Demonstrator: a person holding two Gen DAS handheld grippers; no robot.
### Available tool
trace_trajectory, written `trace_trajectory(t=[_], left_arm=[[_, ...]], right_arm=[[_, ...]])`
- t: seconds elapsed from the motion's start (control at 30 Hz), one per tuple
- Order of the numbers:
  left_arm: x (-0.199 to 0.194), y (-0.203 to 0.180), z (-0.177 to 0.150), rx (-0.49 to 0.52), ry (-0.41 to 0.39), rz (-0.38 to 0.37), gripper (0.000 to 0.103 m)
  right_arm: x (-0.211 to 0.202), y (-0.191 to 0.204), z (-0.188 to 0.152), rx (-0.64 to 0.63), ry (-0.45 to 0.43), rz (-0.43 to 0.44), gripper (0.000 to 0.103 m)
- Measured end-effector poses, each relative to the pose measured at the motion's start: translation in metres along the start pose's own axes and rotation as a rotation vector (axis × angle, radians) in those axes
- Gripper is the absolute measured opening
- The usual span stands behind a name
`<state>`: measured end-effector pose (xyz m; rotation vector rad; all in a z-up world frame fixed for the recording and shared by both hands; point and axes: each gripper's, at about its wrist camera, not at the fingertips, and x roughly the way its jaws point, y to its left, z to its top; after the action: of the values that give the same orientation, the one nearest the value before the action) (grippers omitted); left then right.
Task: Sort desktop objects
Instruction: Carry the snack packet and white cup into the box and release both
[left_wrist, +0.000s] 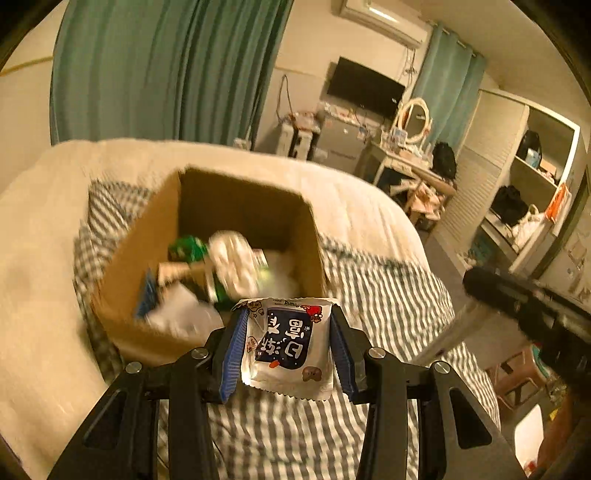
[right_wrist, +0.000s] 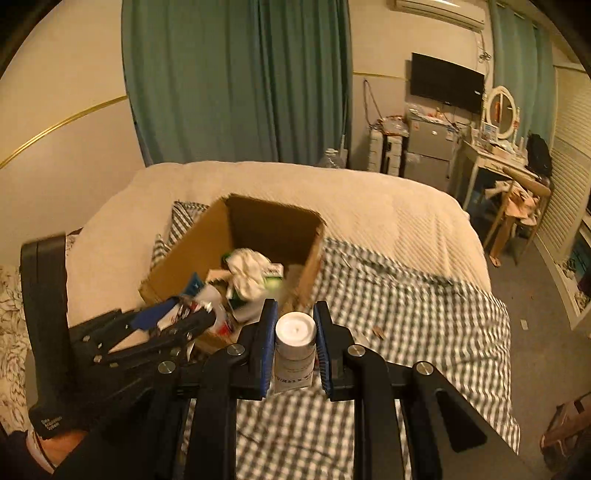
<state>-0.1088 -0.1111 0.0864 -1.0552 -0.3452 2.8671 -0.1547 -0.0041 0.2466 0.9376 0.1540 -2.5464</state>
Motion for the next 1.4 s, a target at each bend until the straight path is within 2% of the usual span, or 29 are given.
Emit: trace_trajectory(t=[0.2, 0.43, 0.5, 0.53, 0.57, 0.6, 0.63, 0.67, 0.73, 0.8, 0.97, 1.07, 1.13, 1.27, 1.33, 1.4], left_arm=[[0.014, 0.026, 0.043, 0.009, -0.079, 0.071, 0.044], [0.057, 0.067, 0.064, -0.032, -0.063, 0.113, 0.044], [0.069, 0.076, 0.066, -0.045, -0.048, 0.122, 0.044], [0.079, 0.08, 0.066, -0.045, -0.034, 0.133, 0.044], [0.084, 0.082, 0.066, -0.04, -0.025, 0.142, 0.044], [0.087, 0.083, 0.065, -0.035, -0.019, 0.151, 0.045], [0.092, 0.083, 0.064, -0.026, -0.011, 0.156, 0.051], [0.095, 0.083, 0.063, -0.02, -0.004, 0.152, 0.055], [0.103, 0.084, 0.06, -0.024, 0.021, 0.128, 0.082], [0.103, 0.083, 0.056, -0.039, 0.019, 0.13, 0.084], [0.089, 0.067, 0.051, -0.009, 0.03, 0.129, 0.084], [0.064, 0.053, 0.047, -0.006, -0.019, 0.122, 0.094], [0.043, 0.04, 0.044, -0.005, -0.054, 0.1, 0.094], [0.011, 0.005, 0.042, 0.021, -0.074, 0.052, 0.095], [-0.005, -0.021, 0.039, 0.05, -0.085, 0.043, 0.1], [-0.016, -0.043, 0.034, 0.073, -0.1, 0.035, 0.103]], right_arm=[[0.036, 0.01, 0.026, 0.038, -0.045, 0.04, 0.019], [0.104, 0.016, 0.031, 0.063, -0.003, 0.056, 0.019], [0.117, 0.013, 0.03, 0.091, -0.024, 0.073, 0.019], [0.121, 0.013, 0.03, 0.104, -0.038, 0.079, 0.022], [0.126, 0.01, 0.031, 0.122, -0.046, 0.076, 0.043], [0.128, 0.008, 0.032, 0.138, -0.06, 0.059, 0.069], [0.125, 0.006, 0.032, 0.151, -0.08, 0.055, 0.075], [0.121, 0.002, 0.031, 0.167, -0.109, 0.058, 0.076], [0.113, -0.005, 0.027, 0.188, -0.138, 0.058, 0.076], [0.102, -0.013, 0.02, 0.197, -0.158, 0.033, 0.076], [0.071, -0.047, -0.008, 0.249, -0.136, -0.033, 0.076], [0.04, -0.066, -0.026, 0.28, -0.139, -0.085, 0.076], [0.023, -0.077, -0.031, 0.277, -0.137, -0.098, 0.076], [-0.021, -0.091, -0.049, 0.225, -0.126, -0.137, 0.076], [-0.047, -0.099, -0.06, 0.217, -0.14, -0.153, 0.079], [-0.07, -0.107, -0.071, 0.231, -0.16, -0.162, 0.09]])
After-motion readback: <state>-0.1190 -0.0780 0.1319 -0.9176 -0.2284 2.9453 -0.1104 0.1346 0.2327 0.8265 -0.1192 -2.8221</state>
